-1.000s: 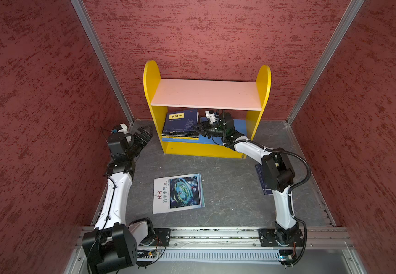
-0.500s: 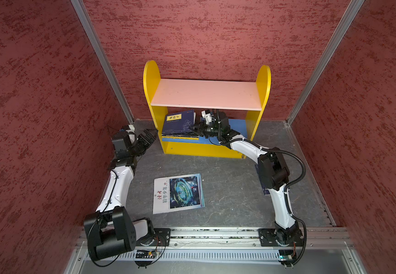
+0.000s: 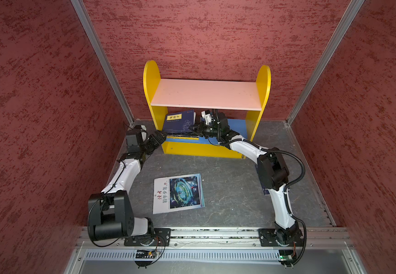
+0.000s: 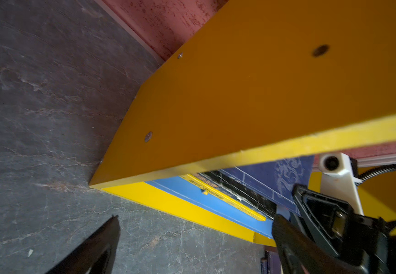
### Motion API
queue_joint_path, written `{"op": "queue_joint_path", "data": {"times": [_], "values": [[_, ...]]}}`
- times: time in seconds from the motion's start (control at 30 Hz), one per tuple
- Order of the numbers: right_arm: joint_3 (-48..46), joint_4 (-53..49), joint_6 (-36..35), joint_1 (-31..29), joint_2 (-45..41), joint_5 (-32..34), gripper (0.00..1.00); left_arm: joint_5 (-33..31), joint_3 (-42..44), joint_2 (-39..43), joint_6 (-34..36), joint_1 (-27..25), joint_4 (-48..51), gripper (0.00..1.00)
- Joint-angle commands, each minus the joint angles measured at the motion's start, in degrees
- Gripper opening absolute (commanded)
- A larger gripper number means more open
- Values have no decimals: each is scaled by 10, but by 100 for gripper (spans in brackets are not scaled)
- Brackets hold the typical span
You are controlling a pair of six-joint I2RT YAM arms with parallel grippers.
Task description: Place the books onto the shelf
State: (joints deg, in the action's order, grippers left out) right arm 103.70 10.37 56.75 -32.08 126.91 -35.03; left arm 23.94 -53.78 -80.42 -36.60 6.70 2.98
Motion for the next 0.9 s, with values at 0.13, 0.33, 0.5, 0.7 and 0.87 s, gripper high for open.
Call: {"op": "queue_joint_path", "data": {"times": [0.13,0.33,0.5,0.7,0.87], "values": [[-5,-16,-36,-16,10,18,8,-108,-18,-31,-26,-28,-24,99],[-4,-39,-52,-18,9,19,8,-152,-22,-45,-52,-47,-27,99],[-8,-45,-59,-19,10,8,8,-138,-19,-39,-71,-50,-60,99],[-16,-45,-77,-19,5,-8,7,-128,-26,-34,-88,-49,-69,99],[-19,-58,-94,-19,5,-3,7,-120,-32,-56,-105,-49,-63,99]]}}
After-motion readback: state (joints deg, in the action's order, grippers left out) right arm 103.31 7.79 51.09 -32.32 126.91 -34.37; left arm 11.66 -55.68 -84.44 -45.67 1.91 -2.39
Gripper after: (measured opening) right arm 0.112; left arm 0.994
